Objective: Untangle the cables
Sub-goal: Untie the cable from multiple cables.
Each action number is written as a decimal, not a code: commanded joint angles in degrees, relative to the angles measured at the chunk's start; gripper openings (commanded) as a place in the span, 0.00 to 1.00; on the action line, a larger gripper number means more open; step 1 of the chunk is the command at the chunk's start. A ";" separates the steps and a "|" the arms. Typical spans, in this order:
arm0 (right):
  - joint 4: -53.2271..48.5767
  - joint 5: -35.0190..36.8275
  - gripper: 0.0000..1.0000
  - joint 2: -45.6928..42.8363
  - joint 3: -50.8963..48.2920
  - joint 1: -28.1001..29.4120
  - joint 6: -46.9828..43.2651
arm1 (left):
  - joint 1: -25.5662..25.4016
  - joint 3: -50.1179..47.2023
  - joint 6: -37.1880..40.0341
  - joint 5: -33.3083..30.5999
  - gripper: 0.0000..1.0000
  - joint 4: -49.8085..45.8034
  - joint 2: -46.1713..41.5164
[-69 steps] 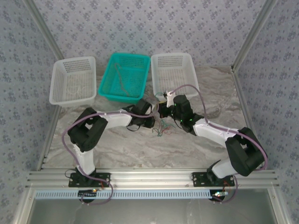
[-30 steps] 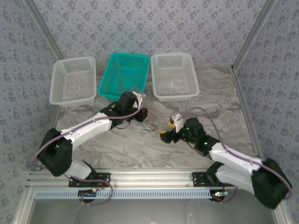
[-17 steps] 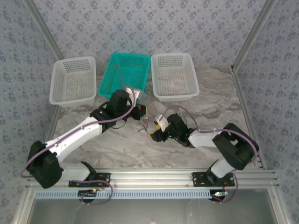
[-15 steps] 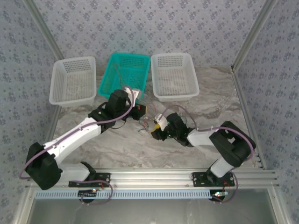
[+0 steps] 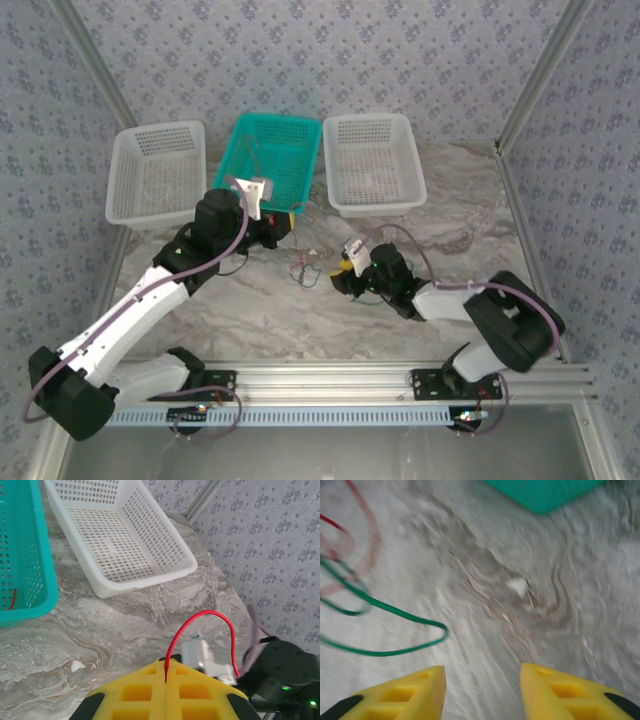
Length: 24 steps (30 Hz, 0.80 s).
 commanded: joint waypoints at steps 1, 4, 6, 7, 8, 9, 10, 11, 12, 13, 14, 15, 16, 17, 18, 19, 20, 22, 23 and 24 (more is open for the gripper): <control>6.71 -6.49 0.61 -5.24 -1.89 1.09 -3.97 | 0.61 1.32 -0.19 0.63 0.00 -0.32 -0.54; 5.12 -9.27 0.81 -6.52 -1.43 3.62 -11.42 | 0.70 1.90 0.00 2.77 0.00 -0.14 -0.19; 1.59 -10.17 0.82 -5.06 1.11 4.47 -14.21 | 0.74 2.27 0.44 4.40 0.00 0.17 -0.12; 2.57 -9.64 0.81 -3.61 1.69 4.52 -14.58 | 0.71 2.36 0.73 5.24 0.00 0.38 -0.19; 5.23 -8.47 0.81 -2.08 1.76 4.52 -14.64 | 0.68 2.35 1.05 6.23 0.00 0.64 -0.28; 7.88 -7.04 0.80 -0.75 1.66 4.52 -14.61 | 0.71 2.43 1.39 7.29 0.00 0.73 -0.33; 10.68 -5.56 0.80 0.65 1.87 4.43 -14.63 | 0.68 2.59 1.75 8.47 0.00 0.67 -0.23; 12.09 -4.61 0.79 1.94 2.60 4.38 -14.75 | 0.67 2.63 1.82 9.22 0.00 0.72 -0.19; 12.41 -4.78 0.78 2.87 3.50 4.29 -15.03 | 0.68 2.64 1.61 9.85 0.00 0.91 -0.19; 11.92 -5.59 0.77 3.98 4.88 4.35 -15.80 | 0.59 2.37 1.36 10.66 0.00 1.61 -0.27; 11.19 -6.52 0.76 5.05 6.08 4.41 -16.62 | 0.45 2.21 1.14 11.72 0.00 2.41 -0.28; 11.00 -7.36 0.76 6.04 7.14 4.50 -17.03 | 0.35 2.05 0.98 12.31 0.00 3.11 -0.28; 10.99 -8.65 0.76 7.20 7.95 4.63 -17.60 | 0.12 1.82 0.80 12.94 0.00 3.94 -0.36; 11.14 -9.47 0.76 8.06 8.54 4.92 -18.09 | -0.08 1.75 0.84 13.54 0.00 4.66 -0.37; 11.50 -9.78 0.76 8.76 8.86 5.11 -18.35 | -0.32 1.76 0.97 13.99 0.00 5.06 -0.45; 11.88 -10.02 0.75 9.55 9.21 5.22 -18.20 | -0.50 1.76 1.23 14.31 0.00 5.42 -0.53; 11.75 -10.59 0.70 10.10 9.57 5.21 -18.01 | -0.68 1.76 1.43 14.35 0.00 5.56 -0.62; 11.46 -11.33 0.56 10.59 9.92 5.21 -17.37 | -0.78 1.72 1.59 13.87 0.00 5.59 -0.97; 11.73 -11.38 0.46 10.76 9.79 5.22 -16.72 | -0.77 1.76 1.79 13.20 0.00 5.25 -1.36; 12.08 -11.30 0.40 10.83 9.53 5.23 -16.28 | -0.77 1.82 1.98 12.27 0.00 4.73 -1.76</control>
